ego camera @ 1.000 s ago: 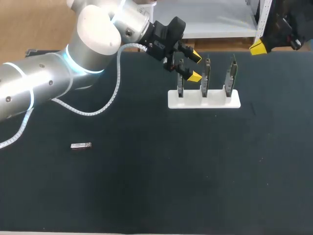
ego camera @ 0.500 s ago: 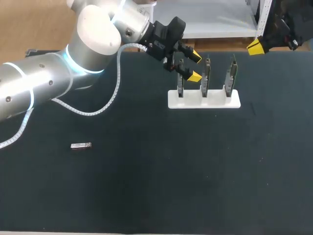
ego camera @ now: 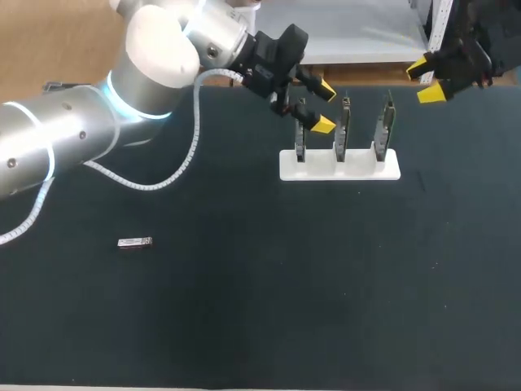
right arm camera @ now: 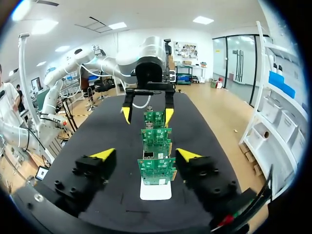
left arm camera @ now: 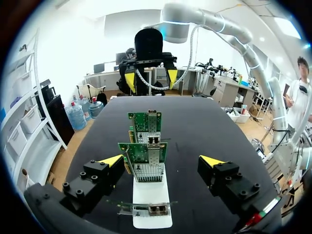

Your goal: Pick up the optical module with the left hand, and insert it into the network port with the right hand.

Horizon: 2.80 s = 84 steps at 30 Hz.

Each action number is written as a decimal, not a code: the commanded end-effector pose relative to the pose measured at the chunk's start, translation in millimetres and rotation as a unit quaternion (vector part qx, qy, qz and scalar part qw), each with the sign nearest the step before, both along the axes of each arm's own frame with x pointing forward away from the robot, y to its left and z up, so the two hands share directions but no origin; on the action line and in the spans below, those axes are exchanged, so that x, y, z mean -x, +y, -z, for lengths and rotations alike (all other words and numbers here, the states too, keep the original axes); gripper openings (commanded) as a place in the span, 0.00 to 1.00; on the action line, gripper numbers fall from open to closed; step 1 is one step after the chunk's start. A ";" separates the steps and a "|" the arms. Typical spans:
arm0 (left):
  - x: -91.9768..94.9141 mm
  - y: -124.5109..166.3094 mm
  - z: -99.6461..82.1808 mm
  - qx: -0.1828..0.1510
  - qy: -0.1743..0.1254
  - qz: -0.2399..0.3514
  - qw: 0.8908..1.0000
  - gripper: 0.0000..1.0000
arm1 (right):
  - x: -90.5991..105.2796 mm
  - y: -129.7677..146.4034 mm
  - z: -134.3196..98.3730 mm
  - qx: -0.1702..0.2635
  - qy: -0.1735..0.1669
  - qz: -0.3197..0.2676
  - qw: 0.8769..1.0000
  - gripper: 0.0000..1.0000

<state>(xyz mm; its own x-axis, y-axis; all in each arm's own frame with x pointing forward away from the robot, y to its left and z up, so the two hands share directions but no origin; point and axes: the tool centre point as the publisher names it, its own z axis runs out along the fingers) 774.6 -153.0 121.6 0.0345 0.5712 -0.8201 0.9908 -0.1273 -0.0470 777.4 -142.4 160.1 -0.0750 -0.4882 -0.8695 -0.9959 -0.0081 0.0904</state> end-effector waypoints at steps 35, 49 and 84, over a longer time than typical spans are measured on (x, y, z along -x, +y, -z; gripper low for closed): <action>153.7 279.7 -8.2 -0.422 -0.104 -0.094 0.896 1.00 | 2.4 0.4 -0.1 0.001 -0.002 0.002 1.000 1.00; 183.2 325.1 50.2 -0.441 -0.071 -0.117 0.887 1.00 | 2.4 0.4 -0.1 0.001 -0.002 0.002 1.000 1.00; 192.3 356.1 125.1 -0.455 -0.027 -0.108 0.884 1.00 | 2.4 0.4 -0.1 0.001 -0.002 0.002 1.000 1.00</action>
